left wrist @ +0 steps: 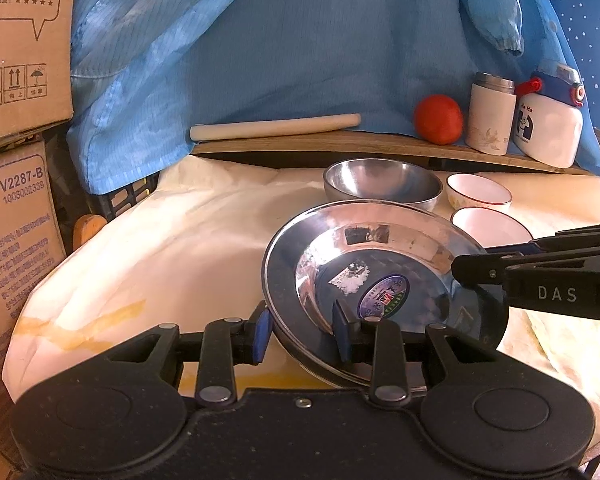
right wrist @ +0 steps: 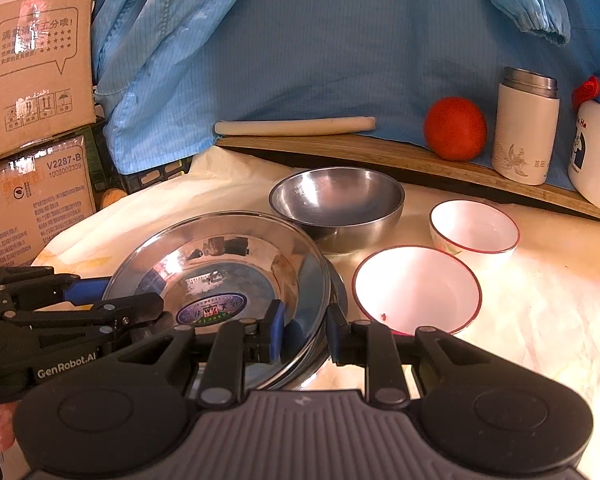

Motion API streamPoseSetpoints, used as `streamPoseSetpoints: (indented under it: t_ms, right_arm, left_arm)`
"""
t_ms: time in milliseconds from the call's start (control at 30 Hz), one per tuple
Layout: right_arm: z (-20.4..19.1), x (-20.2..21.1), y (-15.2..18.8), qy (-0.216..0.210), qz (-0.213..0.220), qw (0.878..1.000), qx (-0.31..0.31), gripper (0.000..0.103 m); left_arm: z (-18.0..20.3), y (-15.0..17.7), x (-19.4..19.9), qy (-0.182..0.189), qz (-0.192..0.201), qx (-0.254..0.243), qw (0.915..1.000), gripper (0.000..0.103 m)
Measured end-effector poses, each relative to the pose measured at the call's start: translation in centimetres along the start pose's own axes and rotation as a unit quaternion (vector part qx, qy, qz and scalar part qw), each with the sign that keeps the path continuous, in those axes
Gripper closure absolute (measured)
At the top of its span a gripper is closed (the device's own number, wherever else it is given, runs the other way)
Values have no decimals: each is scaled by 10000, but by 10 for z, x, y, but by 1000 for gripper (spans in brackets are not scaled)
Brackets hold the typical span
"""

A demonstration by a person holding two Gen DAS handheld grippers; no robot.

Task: Organize plates and bowls

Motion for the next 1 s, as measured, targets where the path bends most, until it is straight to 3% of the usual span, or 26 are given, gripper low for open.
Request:
streamPoseSetpoints:
  t_ms: [700, 1000]
  right_arm:
    - [-1, -7, 1, -111, -83, 9998, 166, 76]
    - [0, -10, 2, -160, -98, 9997, 153, 76]
  left_arm:
    - [0, 0, -6, -143, -142, -175, 9996, 65]
    - [-3, 0, -14, -83, -254, -6, 9996, 63]
Point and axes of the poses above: each gripper's, at about its wrist camera, not at the fingertips, and x roughly against the way its jaws point, z to its right, y to its underside, the point moved 2 cm from there along -x, roughly the way its jaws point, and after that the axes turned 5 degrees about x, right-handed, at the moved point
